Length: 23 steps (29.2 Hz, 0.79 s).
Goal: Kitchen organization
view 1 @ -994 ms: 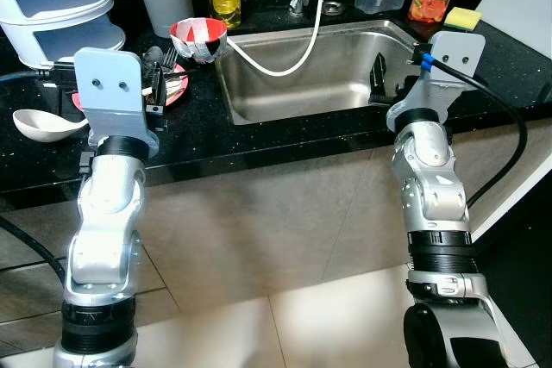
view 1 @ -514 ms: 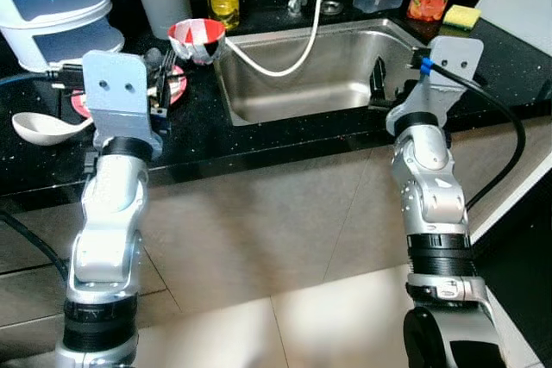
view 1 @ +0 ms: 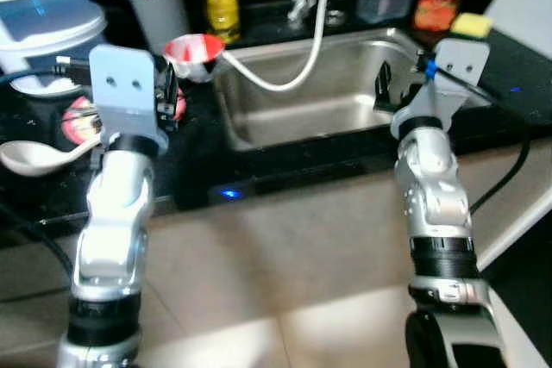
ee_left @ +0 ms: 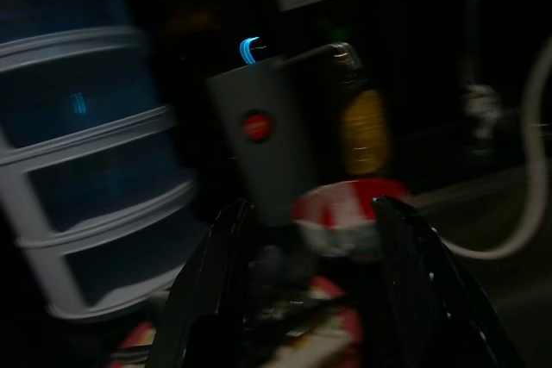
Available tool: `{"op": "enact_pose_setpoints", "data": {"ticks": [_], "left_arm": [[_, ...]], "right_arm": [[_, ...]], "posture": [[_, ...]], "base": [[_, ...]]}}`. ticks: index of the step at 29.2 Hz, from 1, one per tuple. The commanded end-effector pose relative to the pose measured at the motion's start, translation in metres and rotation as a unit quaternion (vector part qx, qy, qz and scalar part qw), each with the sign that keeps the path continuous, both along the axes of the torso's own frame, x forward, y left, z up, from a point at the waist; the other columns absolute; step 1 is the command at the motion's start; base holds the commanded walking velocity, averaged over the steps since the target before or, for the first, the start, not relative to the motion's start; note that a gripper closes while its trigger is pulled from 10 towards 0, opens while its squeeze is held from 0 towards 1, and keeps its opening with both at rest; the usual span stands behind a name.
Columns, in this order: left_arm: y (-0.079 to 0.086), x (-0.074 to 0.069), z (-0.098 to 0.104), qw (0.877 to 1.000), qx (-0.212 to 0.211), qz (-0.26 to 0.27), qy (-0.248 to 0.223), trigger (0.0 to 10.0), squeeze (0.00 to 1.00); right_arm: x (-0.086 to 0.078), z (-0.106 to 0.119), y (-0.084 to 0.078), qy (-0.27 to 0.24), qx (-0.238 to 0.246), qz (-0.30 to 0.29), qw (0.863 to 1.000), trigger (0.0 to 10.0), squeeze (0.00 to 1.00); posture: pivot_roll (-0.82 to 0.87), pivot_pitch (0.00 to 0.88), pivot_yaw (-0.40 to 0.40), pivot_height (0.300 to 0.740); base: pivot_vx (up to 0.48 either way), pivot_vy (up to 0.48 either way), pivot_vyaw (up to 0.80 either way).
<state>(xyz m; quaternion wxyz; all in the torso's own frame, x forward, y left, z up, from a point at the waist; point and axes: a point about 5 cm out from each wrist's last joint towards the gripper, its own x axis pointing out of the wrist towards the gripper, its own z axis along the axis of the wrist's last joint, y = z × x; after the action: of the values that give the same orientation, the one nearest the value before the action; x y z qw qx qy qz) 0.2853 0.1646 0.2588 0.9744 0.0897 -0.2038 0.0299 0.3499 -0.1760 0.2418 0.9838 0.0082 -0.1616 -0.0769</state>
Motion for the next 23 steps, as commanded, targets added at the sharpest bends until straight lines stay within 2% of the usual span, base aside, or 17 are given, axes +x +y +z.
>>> {"op": "enact_pose_setpoints", "data": {"ticks": [1,23], "left_arm": [[-0.0013,0.0015,-0.0029,1.000,0.001,-0.006,0.007,10.0,0.00],[-0.0003,0.0007,-0.0049,1.000,0.003,-0.003,0.012,10.0,0.00]], "right_arm": [[-0.0010,0.0007,-0.0036,-0.001,0.004,-0.005,1.000,10.0,0.00],[-0.0016,-0.0010,-0.0020,0.002,0.005,-0.003,1.000,10.0,0.00]], "posture": [[0.06,0.000,0.075,0.740],[0.07,0.000,0.077,0.740]], "base": [[0.371,0.000,0.00],[0.352,0.000,0.00]]}}
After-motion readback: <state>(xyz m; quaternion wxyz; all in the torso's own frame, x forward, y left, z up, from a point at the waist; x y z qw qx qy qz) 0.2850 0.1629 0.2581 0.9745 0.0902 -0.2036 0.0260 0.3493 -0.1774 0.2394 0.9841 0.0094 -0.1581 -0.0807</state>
